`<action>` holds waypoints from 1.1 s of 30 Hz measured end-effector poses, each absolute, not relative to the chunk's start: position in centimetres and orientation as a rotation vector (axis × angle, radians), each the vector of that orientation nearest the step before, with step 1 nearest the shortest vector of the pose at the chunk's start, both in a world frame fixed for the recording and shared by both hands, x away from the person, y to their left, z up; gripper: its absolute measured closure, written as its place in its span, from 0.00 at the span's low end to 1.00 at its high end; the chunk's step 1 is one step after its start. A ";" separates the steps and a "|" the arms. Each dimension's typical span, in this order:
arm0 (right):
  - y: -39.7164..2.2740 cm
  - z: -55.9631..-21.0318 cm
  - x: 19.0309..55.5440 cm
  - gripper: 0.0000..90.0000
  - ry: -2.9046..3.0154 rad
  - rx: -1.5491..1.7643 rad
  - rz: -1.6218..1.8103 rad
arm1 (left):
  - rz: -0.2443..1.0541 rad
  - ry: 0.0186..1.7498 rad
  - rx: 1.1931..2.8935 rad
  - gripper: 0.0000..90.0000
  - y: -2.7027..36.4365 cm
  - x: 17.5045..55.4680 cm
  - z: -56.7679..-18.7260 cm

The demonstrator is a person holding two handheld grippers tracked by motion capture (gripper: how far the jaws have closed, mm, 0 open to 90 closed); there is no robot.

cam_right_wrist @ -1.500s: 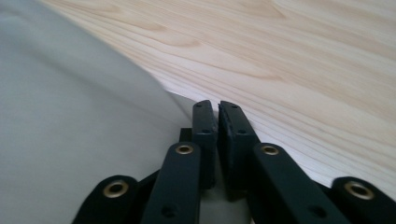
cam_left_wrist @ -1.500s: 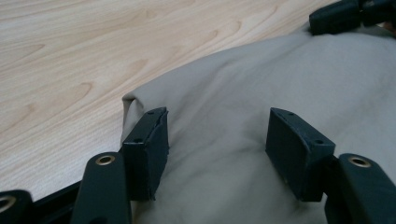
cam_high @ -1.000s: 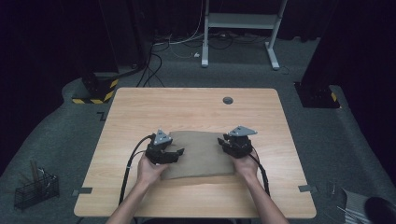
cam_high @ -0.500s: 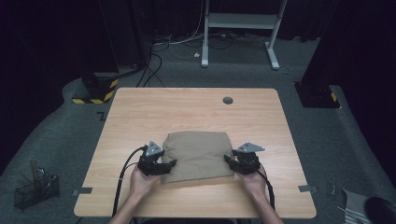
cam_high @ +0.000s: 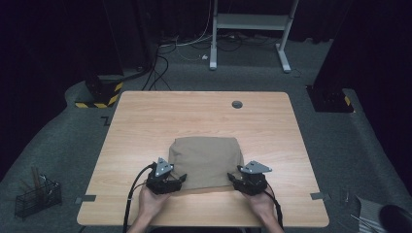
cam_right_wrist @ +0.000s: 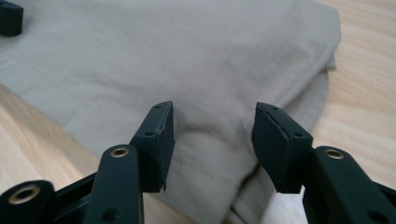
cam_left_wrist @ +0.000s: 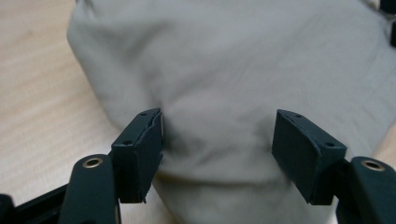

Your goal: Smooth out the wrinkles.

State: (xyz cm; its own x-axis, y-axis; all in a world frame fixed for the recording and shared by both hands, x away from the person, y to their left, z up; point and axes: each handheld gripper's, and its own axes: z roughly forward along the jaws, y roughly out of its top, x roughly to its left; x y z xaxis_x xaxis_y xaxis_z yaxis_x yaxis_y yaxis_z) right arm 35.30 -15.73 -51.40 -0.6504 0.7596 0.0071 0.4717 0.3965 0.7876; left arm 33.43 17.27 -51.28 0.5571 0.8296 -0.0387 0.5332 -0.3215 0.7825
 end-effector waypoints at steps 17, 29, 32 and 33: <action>-15.5 -51.7 36.5 0.52 2.305 1.089 1.052 | 0.465 1.122 2.020 0.38 16.9 36.1 -51.7; -15.5 -51.9 38.9 0.52 2.273 1.155 1.072 | 0.437 1.152 1.996 0.39 16.9 39.0 -51.7; -15.4 -51.9 39.3 0.52 2.265 1.176 1.074 | 0.438 1.158 1.997 0.39 16.7 39.7 -51.5; -15.5 -51.9 39.5 0.52 2.260 1.175 1.076 | 0.437 1.157 1.985 0.39 16.8 39.9 -51.6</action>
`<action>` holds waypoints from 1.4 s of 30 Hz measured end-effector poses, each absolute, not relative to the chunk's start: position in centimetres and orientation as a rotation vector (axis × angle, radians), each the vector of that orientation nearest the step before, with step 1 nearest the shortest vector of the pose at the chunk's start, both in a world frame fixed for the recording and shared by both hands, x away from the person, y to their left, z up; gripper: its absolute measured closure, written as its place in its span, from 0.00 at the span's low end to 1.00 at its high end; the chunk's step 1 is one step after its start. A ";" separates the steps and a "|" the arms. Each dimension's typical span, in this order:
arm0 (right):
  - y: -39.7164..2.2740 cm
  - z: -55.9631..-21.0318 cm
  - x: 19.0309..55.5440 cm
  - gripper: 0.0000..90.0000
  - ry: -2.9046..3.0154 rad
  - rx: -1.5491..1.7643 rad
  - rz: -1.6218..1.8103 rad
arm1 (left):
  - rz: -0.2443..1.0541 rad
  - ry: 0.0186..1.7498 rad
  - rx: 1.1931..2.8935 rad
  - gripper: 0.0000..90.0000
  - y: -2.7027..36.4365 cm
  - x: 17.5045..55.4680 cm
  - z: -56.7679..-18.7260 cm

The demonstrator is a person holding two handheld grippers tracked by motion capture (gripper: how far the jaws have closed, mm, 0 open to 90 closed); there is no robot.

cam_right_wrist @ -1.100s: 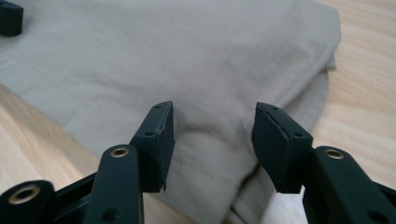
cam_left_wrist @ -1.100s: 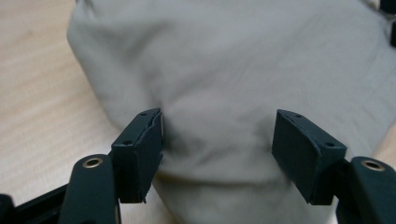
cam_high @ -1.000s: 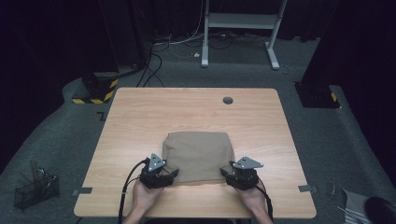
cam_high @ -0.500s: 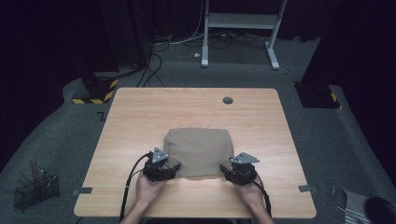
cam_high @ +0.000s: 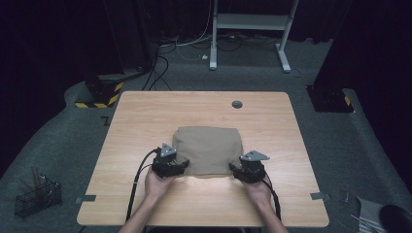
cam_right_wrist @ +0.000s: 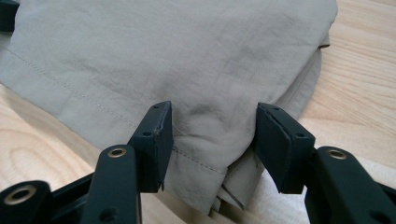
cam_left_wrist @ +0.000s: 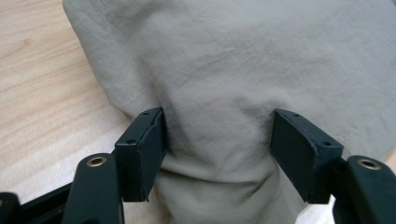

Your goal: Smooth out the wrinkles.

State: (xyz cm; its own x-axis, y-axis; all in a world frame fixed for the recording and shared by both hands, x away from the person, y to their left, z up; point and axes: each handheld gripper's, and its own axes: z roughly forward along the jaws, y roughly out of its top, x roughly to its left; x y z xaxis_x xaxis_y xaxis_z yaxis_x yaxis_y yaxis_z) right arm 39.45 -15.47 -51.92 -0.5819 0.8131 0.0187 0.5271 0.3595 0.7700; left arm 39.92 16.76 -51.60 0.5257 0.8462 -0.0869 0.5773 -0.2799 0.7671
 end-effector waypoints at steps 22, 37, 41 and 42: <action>-15.8 -51.9 42.1 0.52 2.242 1.235 1.087 | 0.403 1.195 1.934 0.37 17.0 42.5 -51.9; -16.7 -50.5 40.6 0.53 2.214 1.202 1.156 | 0.422 1.170 1.890 0.38 18.3 40.8 -50.4; -16.9 -50.3 40.4 0.53 2.206 1.197 1.169 | 0.425 1.158 1.890 0.38 18.4 40.4 -50.1; -17.0 -50.3 40.3 0.53 2.203 1.199 1.174 | 0.430 1.156 1.891 0.38 18.5 40.4 -50.0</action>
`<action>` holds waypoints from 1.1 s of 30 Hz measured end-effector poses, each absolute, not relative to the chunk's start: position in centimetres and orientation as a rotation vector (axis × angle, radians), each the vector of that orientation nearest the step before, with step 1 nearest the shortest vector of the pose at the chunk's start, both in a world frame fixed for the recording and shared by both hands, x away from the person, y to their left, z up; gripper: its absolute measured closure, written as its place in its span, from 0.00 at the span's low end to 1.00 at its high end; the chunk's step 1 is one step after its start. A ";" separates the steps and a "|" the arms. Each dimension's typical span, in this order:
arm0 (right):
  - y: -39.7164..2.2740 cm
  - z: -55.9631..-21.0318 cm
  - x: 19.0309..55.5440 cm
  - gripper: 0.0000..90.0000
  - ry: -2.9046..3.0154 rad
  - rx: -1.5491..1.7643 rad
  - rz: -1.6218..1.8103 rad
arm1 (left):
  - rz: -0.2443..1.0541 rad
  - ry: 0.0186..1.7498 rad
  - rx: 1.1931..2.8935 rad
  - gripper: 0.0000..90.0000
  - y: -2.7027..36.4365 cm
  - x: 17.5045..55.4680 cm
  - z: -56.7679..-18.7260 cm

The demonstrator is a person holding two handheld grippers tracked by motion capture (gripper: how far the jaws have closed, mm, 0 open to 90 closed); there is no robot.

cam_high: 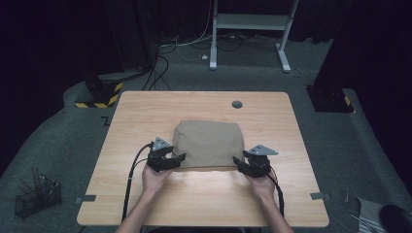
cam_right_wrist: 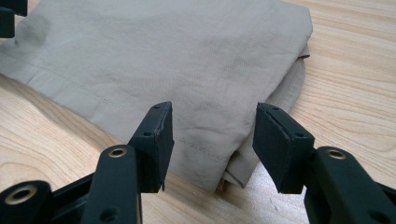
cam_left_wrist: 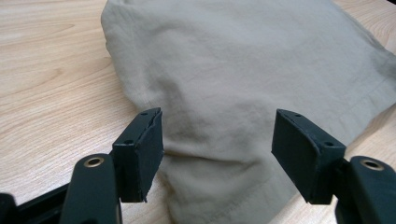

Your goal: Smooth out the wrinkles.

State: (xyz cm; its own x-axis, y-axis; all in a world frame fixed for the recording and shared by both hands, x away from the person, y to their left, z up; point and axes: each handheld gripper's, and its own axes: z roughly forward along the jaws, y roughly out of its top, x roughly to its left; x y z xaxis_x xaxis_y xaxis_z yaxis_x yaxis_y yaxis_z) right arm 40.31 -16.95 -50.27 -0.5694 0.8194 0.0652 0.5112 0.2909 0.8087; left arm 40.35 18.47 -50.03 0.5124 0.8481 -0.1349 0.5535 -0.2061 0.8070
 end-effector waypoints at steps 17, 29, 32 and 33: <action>-18.0 -49.6 39.3 0.53 2.173 1.207 1.209 | 0.443 1.161 1.850 0.38 19.8 38.8 -49.5; -18.7 -49.6 38.6 0.53 2.156 1.214 1.219 | 0.454 1.180 1.833 0.38 21.1 37.7 -49.5; -18.9 -49.5 38.4 0.53 2.151 1.214 1.221 | 0.464 1.180 1.839 0.37 21.4 37.4 -49.5; -19.0 -49.5 38.3 0.53 2.151 1.216 1.220 | 0.466 1.182 1.838 0.38 21.5 37.3 -49.5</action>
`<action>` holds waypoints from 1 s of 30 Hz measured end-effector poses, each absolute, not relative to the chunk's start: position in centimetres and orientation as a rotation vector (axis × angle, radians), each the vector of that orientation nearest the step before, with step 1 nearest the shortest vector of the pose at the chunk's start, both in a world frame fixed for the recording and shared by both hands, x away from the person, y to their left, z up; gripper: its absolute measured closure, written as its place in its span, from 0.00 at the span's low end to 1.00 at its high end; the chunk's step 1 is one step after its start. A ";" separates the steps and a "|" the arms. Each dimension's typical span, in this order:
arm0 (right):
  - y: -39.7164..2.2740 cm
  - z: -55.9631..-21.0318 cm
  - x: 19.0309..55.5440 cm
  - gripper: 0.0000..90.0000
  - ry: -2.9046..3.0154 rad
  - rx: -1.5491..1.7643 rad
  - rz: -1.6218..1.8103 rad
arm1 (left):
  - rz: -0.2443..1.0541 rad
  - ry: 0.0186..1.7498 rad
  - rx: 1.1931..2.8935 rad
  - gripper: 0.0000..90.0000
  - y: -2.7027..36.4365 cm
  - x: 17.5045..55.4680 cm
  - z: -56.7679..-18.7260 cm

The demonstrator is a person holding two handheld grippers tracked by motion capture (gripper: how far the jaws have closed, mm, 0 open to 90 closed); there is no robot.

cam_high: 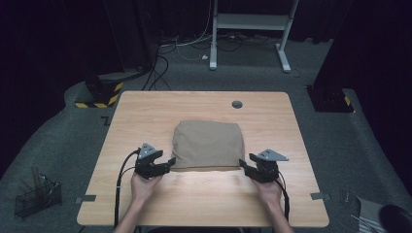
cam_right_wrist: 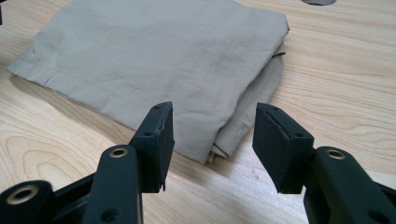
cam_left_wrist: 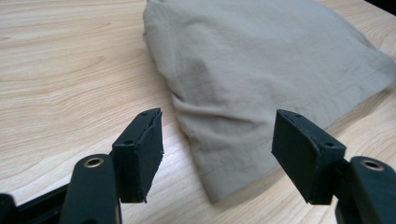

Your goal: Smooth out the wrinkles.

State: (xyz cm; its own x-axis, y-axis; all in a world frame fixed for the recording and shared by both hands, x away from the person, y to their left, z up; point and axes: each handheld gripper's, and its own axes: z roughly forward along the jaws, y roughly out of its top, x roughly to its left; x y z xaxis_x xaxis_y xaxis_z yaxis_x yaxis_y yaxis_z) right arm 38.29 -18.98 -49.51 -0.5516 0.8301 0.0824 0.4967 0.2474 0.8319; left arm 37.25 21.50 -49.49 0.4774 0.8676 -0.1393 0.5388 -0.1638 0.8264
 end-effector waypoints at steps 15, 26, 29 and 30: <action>-19.6 -49.4 37.3 0.54 2.140 1.217 1.226 | 0.486 1.193 1.843 0.37 22.4 36.0 -49.6; -20.8 -49.8 36.7 0.54 2.125 1.243 1.210 | 0.512 1.212 1.850 0.37 22.9 35.2 -49.8; -21.1 -49.9 36.8 0.54 2.117 1.258 1.205 | 0.523 1.225 1.859 0.37 23.2 35.1 -50.1; -21.2 -50.0 36.8 0.54 2.115 1.261 1.201 | 0.518 1.232 1.854 0.37 23.3 35.0 -50.2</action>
